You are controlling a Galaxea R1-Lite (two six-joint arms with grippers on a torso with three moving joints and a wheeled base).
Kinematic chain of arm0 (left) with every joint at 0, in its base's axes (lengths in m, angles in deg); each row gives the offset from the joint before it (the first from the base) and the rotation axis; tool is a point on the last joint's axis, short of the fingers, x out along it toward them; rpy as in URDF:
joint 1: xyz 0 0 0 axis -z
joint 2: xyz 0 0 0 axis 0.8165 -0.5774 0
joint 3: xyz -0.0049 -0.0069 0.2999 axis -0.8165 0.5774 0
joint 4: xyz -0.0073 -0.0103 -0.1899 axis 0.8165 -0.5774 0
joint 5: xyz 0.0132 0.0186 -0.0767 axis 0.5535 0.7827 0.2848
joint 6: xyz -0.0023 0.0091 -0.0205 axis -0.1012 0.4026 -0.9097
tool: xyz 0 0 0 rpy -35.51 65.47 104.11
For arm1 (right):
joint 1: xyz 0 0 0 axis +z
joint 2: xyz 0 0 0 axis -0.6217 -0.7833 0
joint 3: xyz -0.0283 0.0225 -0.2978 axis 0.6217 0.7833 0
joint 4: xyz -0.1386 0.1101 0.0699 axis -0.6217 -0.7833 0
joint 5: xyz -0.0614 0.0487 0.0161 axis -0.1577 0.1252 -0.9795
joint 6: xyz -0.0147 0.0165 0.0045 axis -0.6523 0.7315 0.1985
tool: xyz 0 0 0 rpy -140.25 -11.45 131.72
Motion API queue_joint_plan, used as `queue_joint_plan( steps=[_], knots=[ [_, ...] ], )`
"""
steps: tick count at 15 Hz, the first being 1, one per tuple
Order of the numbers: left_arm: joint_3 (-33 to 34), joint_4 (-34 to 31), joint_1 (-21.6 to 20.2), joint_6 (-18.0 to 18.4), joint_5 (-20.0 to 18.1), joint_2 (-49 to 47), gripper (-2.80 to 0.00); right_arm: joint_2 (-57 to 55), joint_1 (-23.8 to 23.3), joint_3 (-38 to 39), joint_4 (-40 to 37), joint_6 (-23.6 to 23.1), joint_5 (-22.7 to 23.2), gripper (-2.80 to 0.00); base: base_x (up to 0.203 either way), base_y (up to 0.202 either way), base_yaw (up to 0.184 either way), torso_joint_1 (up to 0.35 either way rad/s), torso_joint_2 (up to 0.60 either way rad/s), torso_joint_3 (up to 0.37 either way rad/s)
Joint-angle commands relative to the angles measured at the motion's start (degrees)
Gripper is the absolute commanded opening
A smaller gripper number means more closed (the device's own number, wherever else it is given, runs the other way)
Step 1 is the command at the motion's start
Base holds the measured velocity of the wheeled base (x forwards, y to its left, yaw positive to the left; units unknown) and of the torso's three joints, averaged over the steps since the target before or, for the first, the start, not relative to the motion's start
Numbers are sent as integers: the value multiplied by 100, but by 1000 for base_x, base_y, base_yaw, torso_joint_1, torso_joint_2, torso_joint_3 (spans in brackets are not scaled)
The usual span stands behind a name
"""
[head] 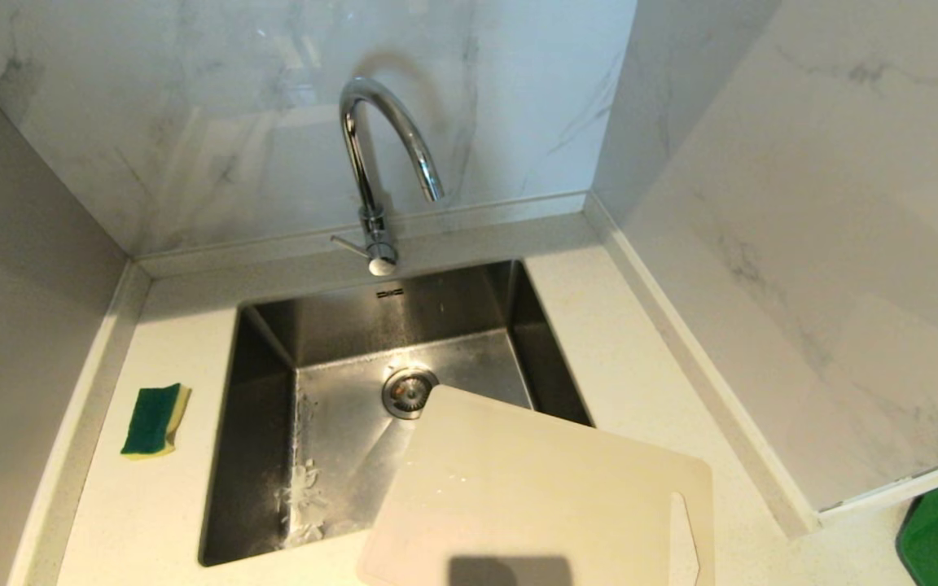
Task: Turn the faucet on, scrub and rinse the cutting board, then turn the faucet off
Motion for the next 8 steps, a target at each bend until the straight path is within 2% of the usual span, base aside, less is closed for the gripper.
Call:
queue_joint_plan(
  steps=[1, 8],
  knots=[
    [0, -3, -1, 4, -1, -7, -280, -1, 2, -3, -19, 2, -2, -280, 0, 0, 0, 0, 0, 0],
    [0, -3, -1, 4, -1, -7, -280, -1, 2, 33, 25, -121, 15, -280, 0, 0, 0, 0, 0, 0]
  ],
)
